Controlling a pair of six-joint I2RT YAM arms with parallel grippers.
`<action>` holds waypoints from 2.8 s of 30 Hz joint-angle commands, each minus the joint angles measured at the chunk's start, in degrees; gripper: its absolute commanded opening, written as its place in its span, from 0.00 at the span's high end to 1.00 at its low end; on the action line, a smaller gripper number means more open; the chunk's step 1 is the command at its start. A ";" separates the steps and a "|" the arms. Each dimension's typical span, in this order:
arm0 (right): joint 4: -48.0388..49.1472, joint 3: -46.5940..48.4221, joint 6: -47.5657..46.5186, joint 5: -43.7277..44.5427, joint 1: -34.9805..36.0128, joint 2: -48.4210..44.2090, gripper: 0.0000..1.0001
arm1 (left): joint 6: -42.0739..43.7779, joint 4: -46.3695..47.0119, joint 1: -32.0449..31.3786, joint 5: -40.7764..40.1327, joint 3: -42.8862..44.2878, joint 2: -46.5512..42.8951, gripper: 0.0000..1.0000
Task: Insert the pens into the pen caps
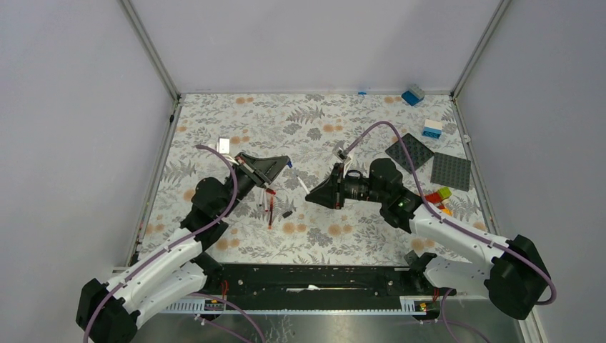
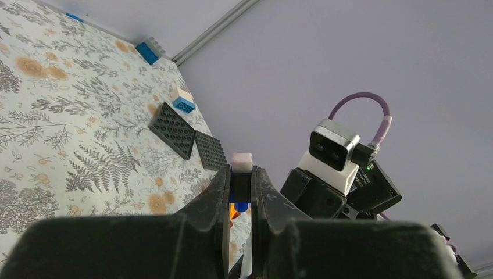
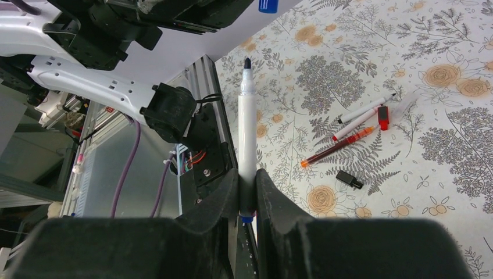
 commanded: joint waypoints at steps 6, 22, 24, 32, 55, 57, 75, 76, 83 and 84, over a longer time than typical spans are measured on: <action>-0.57 4.03 -1.71 1.89 1.28 1.61 1.00 | -1.19 7.23 0.28 3.85 -1.49 1.25 1.00; -0.95 3.98 -2.10 4.46 1.54 1.79 1.00 | -1.39 6.41 0.28 4.98 -1.31 1.99 1.00; -1.04 3.97 -2.19 4.82 1.66 1.63 1.00 | -1.28 6.14 0.28 5.37 -1.14 2.42 1.00; -1.74 4.39 -2.62 5.85 1.66 1.59 1.00 | -1.28 6.27 0.28 5.55 -1.49 2.55 1.00; -1.69 6.02 -2.88 7.76 1.69 2.73 1.00 | -2.97 8.81 0.22 6.82 -2.99 4.11 1.00; -1.59 6.29 -2.77 7.80 1.69 2.98 1.00 | -3.12 8.94 0.20 6.86 -3.06 4.26 1.00; -6.95 12.05 -4.74 13.27 1.68 6.48 1.00 | -3.85 9.65 0.20 7.78 -4.72 4.86 1.00; -7.43 12.50 -4.92 13.56 1.71 6.68 1.00 | -3.89 9.62 0.20 7.88 -4.81 4.90 1.00; -10.70 15.54 -6.57 15.80 1.71 8.29 1.00 | -3.86 8.53 0.20 7.90 -5.14 5.26 1.00; -11.53 16.32 -6.95 16.31 1.72 8.63 1.00 | -3.91 8.02 0.20 7.89 -5.06 5.45 1.00</action>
